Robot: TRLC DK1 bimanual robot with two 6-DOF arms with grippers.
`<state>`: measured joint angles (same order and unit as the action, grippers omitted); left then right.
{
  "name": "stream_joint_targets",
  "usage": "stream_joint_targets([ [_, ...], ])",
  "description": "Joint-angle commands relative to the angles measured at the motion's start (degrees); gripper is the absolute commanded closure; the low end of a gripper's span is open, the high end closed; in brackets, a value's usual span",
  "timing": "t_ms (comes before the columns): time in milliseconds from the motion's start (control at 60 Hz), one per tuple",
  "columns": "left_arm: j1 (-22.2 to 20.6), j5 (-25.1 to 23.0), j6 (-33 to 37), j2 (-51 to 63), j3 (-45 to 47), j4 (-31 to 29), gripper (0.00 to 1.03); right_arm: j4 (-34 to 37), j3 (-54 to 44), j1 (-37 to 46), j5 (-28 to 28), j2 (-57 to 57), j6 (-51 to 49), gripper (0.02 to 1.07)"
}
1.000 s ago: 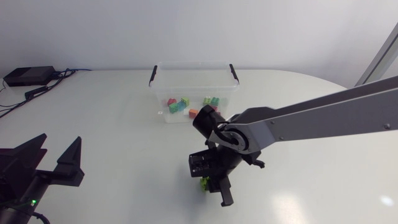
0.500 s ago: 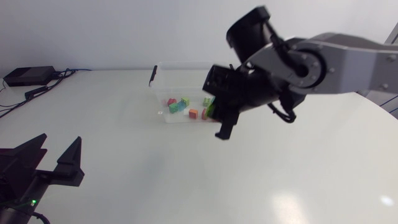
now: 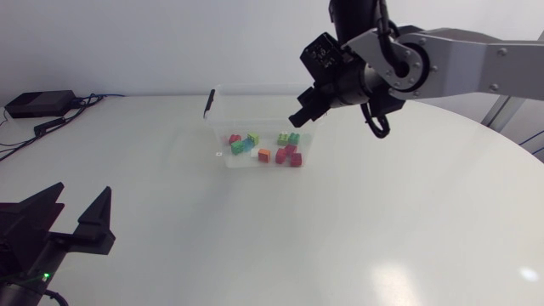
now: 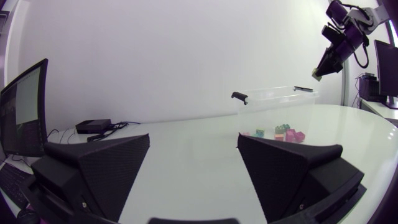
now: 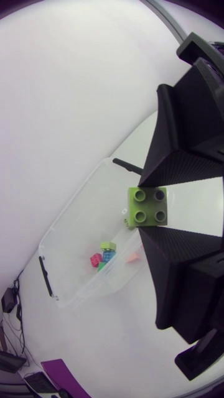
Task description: Place the duplo bricks in the container
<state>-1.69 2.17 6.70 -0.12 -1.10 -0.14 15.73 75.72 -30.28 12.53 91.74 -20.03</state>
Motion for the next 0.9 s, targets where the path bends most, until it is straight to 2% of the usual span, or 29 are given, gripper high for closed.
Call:
stream_joint_targets([
  [0, 0.11, -0.24, 0.86, -0.58, 1.02, -0.12, 0.04, -2.28, 3.82, 0.4, 1.35, 3.27, 1.49, 0.8],
  [67, 0.11, -0.24, 0.86, -0.58, 1.02, -0.12, 0.04, -4.21, 5.31, 0.49, 1.88, 4.76, 1.66, 0.8],
  [217, 0.11, -0.24, 0.86, -0.58, 1.02, -0.12, 0.04, -16.69, 2.59, 0.75, 3.55, 5.11, 2.01, 0.8],
  [300, 0.11, -0.24, 0.86, -0.58, 1.02, -0.12, 0.04, -20.82, 2.15, 0.93, 3.55, 6.08, 3.16, 0.8],
  [467, 0.11, -0.24, 0.86, -0.58, 1.02, -0.12, 0.04, -16.34, 8.3, 1.37, 2.93, 12.85, 3.6, 0.8],
  [583, 0.11, -0.24, 0.86, -0.58, 1.02, -0.12, 0.04, -10.45, 13.13, 2.07, 0.47, 17.86, 4.39, 0.78],
  [617, 0.11, -0.24, 0.86, -0.58, 0.93, -0.12, 0.04, -9.75, 13.84, 2.07, 0.82, 18.82, 4.48, 0.73],
  [633, 0.11, -0.24, 0.86, -0.58, 1.02, -0.12, 0.04, -9.49, 13.93, 1.98, 1.0, 19.09, 4.56, 0.66],
  [650, 0.11, -0.24, 0.86, -0.58, 1.02, -0.12, 0.04, -9.05, 14.01, 1.98, 1.62, 19.26, 4.56, 0.46],
  [667, 0.11, -0.24, 0.86, -0.58, 1.02, -0.12, 0.04, -9.05, 14.01, 1.89, 2.05, 19.26, 4.65, 0.33],
  [717, 0.02, -0.24, 0.86, -0.58, 1.02, -0.12, 0.04, -8.61, 13.75, 1.81, 2.32, 19.09, 4.74, 0.05],
  [883, 0.11, -0.24, 0.86, -0.58, 1.02, -0.12, 0.04, -8.87, 11.55, 1.98, 2.32, 14.34, 5.62, 0.06],
])
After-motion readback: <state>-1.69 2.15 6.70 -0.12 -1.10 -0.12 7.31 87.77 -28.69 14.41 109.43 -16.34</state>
